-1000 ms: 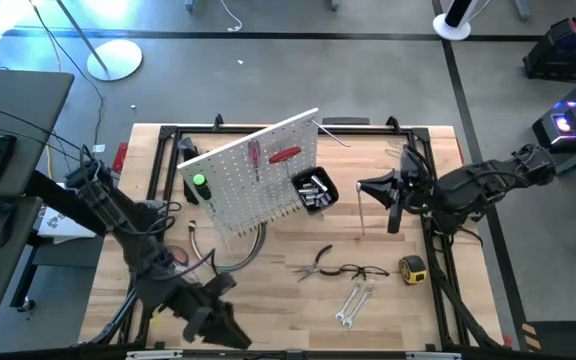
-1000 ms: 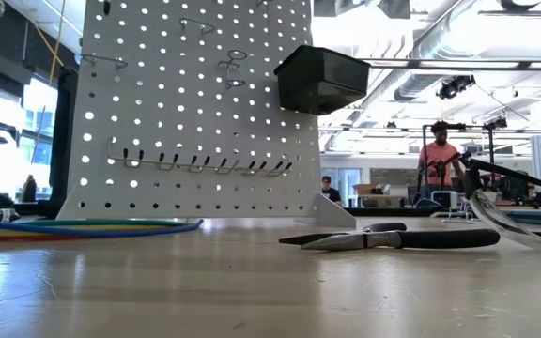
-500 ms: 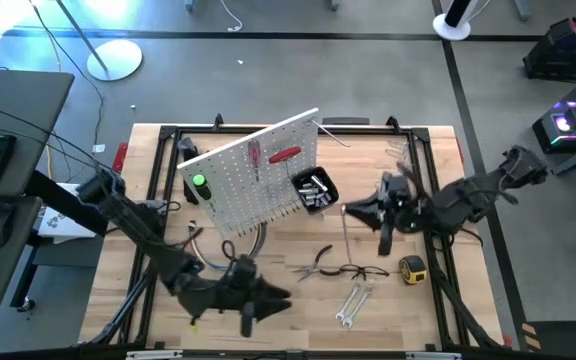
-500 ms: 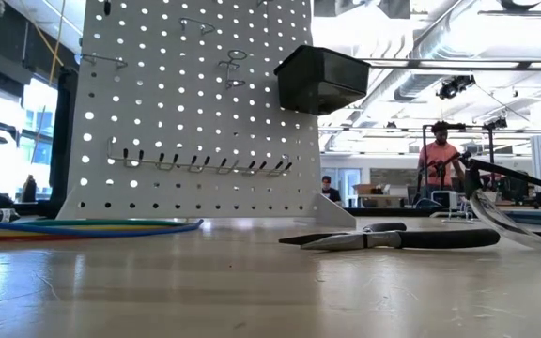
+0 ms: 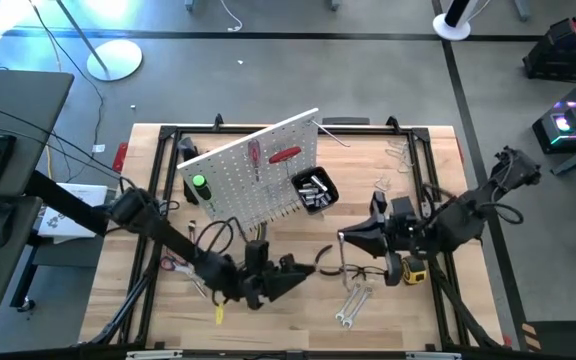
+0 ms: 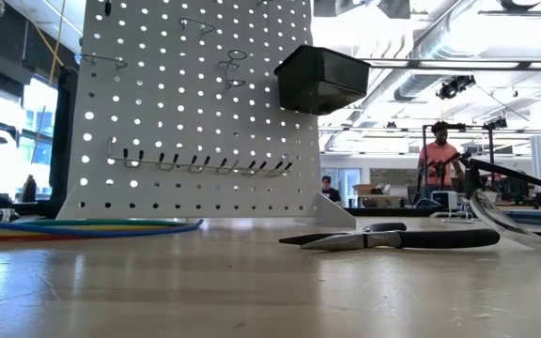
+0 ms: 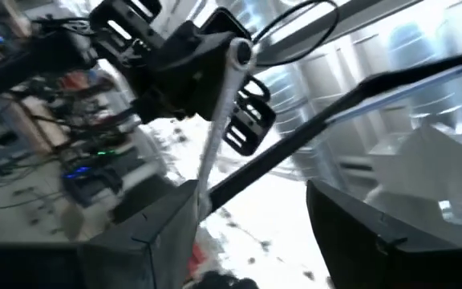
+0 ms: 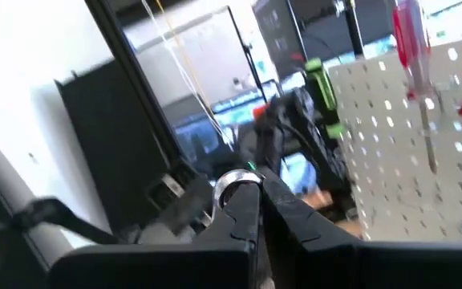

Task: Hang tools onto peg board
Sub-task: Hang the wrench on the peg board

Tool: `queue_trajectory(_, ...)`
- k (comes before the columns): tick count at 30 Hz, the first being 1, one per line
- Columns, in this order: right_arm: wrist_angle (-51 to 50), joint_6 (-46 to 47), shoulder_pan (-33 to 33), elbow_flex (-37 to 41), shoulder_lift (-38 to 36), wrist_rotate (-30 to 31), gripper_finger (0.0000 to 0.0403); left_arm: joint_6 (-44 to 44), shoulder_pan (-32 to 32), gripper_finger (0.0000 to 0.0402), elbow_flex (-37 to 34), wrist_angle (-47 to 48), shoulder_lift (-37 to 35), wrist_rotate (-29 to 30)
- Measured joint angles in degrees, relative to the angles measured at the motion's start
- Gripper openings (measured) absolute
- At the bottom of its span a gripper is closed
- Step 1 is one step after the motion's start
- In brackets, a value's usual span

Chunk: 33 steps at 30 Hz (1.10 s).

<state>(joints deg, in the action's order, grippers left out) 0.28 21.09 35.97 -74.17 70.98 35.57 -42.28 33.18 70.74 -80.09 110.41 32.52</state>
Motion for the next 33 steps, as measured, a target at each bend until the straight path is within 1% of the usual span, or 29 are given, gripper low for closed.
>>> queue_trajectory(3, 3.8, -1.7, -0.1, 0.0, 1.1, -0.1, 0.0, -2.2, -1.8, 0.0226, 1.9, 1.1, 1.2, -4.1)
queue_trajectory(8, 7.1, -2.1, -0.9, 0.0, 3.2, -0.4, 0.0, -5.0, -4.5, 0.0226, 6.7, 8.4, 1.9, -10.8)
queue_trajectory(10, 6.9, -1.9, -1.0, 0.0, 3.4, -0.5, 0.0, -5.1, -5.1, 0.0226, 7.6, 10.4, 1.9, -12.2)
queue_trajectory(12, 6.9, -1.7, -1.0, 0.0, 3.4, 0.0, 0.0, -5.1, -5.6, 0.0226, 8.1, 10.3, 2.0, -13.1)
queue_trajectory(16, 8.1, -2.0, -2.0, 0.0, 3.4, 0.7, 0.0, -5.7, -6.4, 0.0225, 9.0, 11.3, 1.9, -17.2)
queue_trajectory(20, 9.0, -1.9, -3.5, 0.0, 3.5, -0.2, 0.0, -7.5, -7.1, 0.0217, 9.5, 15.2, 1.9, -17.6)
queue_trajectory(22, 9.0, -2.0, -3.5, 0.0, 3.6, -0.3, 0.0, -6.6, -7.4, 0.02, 9.5, 15.9, 1.9, -17.6)
queue_trajectory(24, 9.0, -2.1, -3.5, 0.0, 3.6, -0.6, 0.0, -4.9, -7.3, 0.0169, 9.5, 15.8, 1.9, -17.4)
queue_trajectory(26, 9.0, -1.9, -3.2, 0.0, 3.6, -0.7, 0.0, -4.4, -7.3, 0.0128, 9.5, 15.8, 1.9, -17.1)
queue_trajectory(30, 8.7, -1.9, -3.2, 0.0, 3.6, -0.7, 0.0002, -1.6, -7.4, 0.0031, 9.5, 14.9, 1.9, -17.3)
queue_trajectory(31, 8.6, -1.9, -3.2, 0.0, 3.6, -0.7, 0.0002, -0.9, -7.5, 0.0017, 9.5, 14.4, 1.9, -17.4)
queue_trajectory(33, 8.6, -1.8, -3.2, 0.0, 3.6, -1.1, 0.0003, -0.7, -7.5, 0.0012, 9.5, 13.9, 1.8, -17.5)
